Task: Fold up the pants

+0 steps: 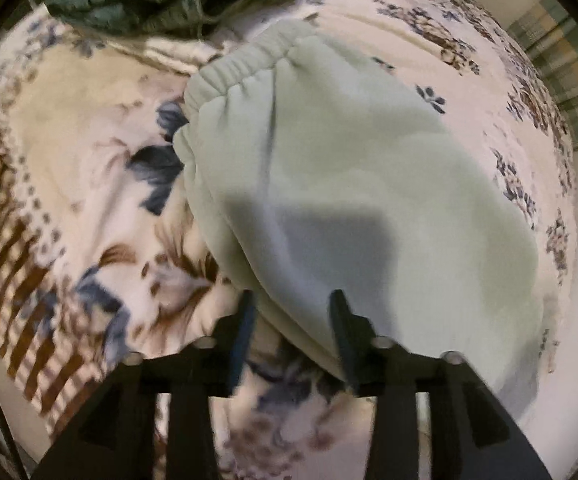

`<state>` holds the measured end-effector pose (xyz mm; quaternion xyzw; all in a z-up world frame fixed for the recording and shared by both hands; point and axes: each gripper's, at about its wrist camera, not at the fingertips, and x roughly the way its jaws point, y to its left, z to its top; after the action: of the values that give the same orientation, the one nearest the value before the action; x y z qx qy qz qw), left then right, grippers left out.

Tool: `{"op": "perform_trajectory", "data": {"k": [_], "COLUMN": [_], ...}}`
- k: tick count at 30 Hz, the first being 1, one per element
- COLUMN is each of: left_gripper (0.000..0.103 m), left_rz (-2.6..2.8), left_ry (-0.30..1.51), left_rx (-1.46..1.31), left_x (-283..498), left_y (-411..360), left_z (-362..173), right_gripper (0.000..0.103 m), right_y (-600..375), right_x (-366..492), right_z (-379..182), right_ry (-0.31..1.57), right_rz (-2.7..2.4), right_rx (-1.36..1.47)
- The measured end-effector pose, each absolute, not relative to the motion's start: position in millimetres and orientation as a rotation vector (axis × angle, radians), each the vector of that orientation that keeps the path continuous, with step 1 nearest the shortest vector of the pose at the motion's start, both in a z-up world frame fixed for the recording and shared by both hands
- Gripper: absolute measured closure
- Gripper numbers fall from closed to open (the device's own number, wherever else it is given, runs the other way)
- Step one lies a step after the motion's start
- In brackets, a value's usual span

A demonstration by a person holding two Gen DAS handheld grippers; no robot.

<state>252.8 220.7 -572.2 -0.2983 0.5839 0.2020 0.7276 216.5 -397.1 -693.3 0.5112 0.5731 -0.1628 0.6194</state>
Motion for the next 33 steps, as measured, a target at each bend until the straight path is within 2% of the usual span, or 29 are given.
{"op": "perform_trajectory", "data": {"k": [1, 3, 8, 9, 10, 13, 16, 18, 21, 23, 24, 25, 26, 27, 28, 29, 33], "left_gripper": [0.053, 0.038, 0.037, 0.037, 0.037, 0.037, 0.038, 0.038, 0.038, 0.04, 0.052, 0.062, 0.077, 0.085, 0.087, 0.089, 0.092], "left_rz": [0.439, 0.433, 0.41, 0.423, 0.43, 0.436, 0.428, 0.423, 0.425, 0.422, 0.419, 0.412, 0.4, 0.377, 0.368, 0.36, 0.339], "left_ry": [1.27, 1.258, 1.347, 1.376, 1.393, 1.407, 1.4, 1.398, 1.403, 1.401, 1.392, 1.381, 1.377, 1.371, 1.368, 1.365, 1.372], "left_rx": [-0.648, -0.593, -0.638, -0.616, -0.604, -0.586, -0.572, -0.559, -0.557, -0.556, -0.548, -0.518, -0.476, -0.424, -0.4, -0.384, -0.38], "left_x": [256, 268, 303, 311, 313, 317, 316, 311, 311, 310, 311, 312, 314, 314, 315, 314, 309], "left_y": [215, 202, 188, 186, 186, 186, 186, 186, 188, 188, 188, 186, 183, 178, 175, 174, 165], "left_z": [-570, -572, -613, -623, -629, -636, -634, -634, -636, -637, -638, -638, -638, -637, -635, -633, -628], "right_gripper": [0.051, 0.051, 0.051, 0.066, 0.092, 0.095, 0.095, 0.096, 0.094, 0.092, 0.087, 0.078, 0.072, 0.062, 0.055, 0.053, 0.052], "right_y": [-408, -431, -482, -491, -496, -493, -485, -482, -486, -496, -499, -504, -509, -516, -524, -535, -574], "right_x": [216, 220, 244, 245, 250, 252, 244, 229, 225, 231, 231, 230, 226, 218, 212, 206, 206], "right_z": [-686, -678, -690, -698, -706, -701, -665, -667, -707, -708, -705, -701, -697, -689, -681, -671, -664], "right_ry": [1.312, 1.284, 1.212, 1.215, 1.229, 1.242, 1.209, 1.235, 1.31, 1.324, 1.321, 1.313, 1.298, 1.27, 1.23, 1.184, 1.054], "right_rz": [-0.389, -0.411, -0.419, -0.424, -0.448, -0.477, -0.505, -0.518, -0.499, -0.457, -0.444, -0.425, -0.417, -0.435, -0.467, -0.52, -0.674], "right_rx": [1.139, 1.1, 1.172, 1.174, 1.156, 1.064, 0.946, 0.899, 1.014, 1.054, 1.077, 1.112, 1.149, 1.167, 1.173, 1.165, 1.141]}}
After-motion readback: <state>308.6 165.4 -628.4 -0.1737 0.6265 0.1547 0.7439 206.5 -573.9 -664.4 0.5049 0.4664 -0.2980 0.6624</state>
